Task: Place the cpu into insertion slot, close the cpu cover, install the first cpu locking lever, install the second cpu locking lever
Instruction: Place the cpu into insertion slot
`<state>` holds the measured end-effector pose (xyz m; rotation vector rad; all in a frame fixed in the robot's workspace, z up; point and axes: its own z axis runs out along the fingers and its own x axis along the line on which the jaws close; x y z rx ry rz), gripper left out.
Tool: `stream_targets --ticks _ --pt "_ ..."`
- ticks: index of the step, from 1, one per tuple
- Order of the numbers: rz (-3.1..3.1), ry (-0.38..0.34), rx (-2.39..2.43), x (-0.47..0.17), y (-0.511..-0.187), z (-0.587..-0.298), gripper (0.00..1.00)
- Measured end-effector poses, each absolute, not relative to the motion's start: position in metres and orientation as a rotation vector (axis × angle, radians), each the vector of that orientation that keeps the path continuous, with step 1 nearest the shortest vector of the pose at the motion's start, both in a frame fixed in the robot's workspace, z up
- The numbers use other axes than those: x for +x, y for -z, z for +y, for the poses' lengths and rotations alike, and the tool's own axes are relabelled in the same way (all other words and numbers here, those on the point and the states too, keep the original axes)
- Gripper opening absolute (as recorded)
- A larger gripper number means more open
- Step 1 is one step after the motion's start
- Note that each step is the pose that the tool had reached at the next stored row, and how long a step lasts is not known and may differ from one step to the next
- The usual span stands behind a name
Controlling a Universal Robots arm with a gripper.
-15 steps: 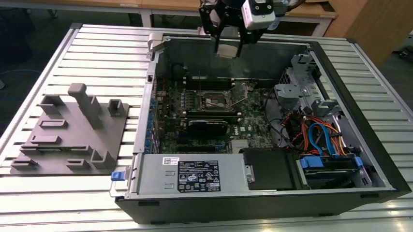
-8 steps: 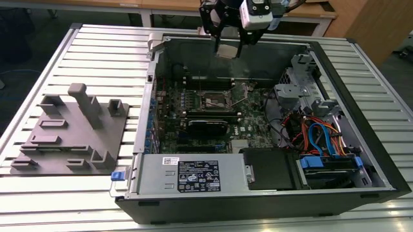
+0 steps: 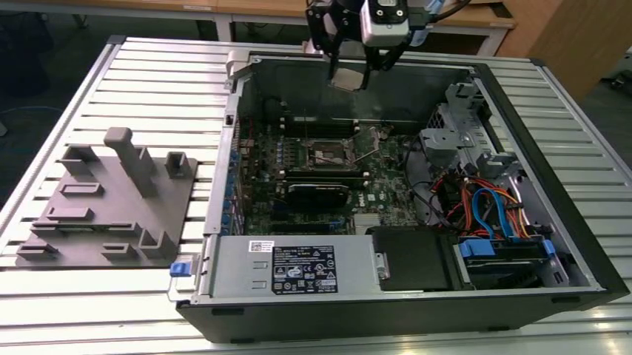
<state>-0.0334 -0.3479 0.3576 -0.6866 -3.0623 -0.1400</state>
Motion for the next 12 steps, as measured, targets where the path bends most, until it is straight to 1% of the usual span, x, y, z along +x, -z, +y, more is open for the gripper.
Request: stream_targets --ticks 12 --pt "-3.053 0.140 -0.735 -0.0335 -0.3575 -0.3479 0.54"
